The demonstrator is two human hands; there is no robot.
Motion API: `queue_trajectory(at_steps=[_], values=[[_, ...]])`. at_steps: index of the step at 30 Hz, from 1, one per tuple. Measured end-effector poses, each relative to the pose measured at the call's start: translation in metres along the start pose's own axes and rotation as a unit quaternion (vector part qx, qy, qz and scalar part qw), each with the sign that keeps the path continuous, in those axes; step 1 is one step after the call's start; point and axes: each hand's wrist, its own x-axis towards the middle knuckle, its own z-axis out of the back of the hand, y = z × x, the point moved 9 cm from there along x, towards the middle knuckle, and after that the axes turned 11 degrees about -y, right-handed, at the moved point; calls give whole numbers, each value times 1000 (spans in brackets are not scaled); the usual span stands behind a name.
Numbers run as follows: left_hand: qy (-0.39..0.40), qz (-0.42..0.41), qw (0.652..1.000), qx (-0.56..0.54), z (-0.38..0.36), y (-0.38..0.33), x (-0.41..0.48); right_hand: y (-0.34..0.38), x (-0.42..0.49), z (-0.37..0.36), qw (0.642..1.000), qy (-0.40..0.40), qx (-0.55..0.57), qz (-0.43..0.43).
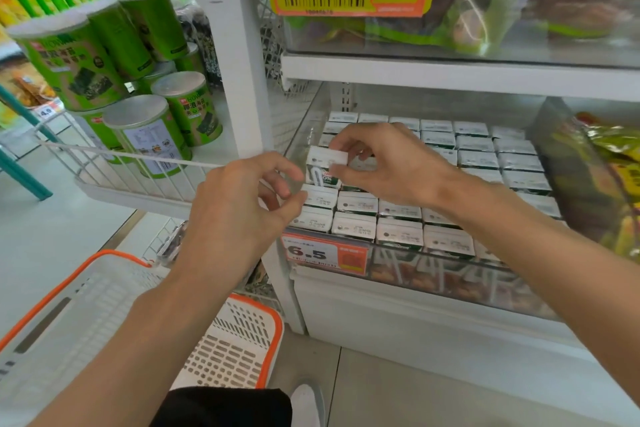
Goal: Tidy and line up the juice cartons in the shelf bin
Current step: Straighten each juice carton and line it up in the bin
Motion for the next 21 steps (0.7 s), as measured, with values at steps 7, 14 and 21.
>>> queue_trajectory(at_steps=[7,14,21], values=[[-8,-38,999,-21,-2,-18,-1,22,-36,51,985,-150,78,25],[113,-85,988,-64,-28,-51,-13,14,-90,83,957,-180,222,-45],[219,9,958,-185,-64,-66,-27,-23,-120,79,904,-194,336,-181]])
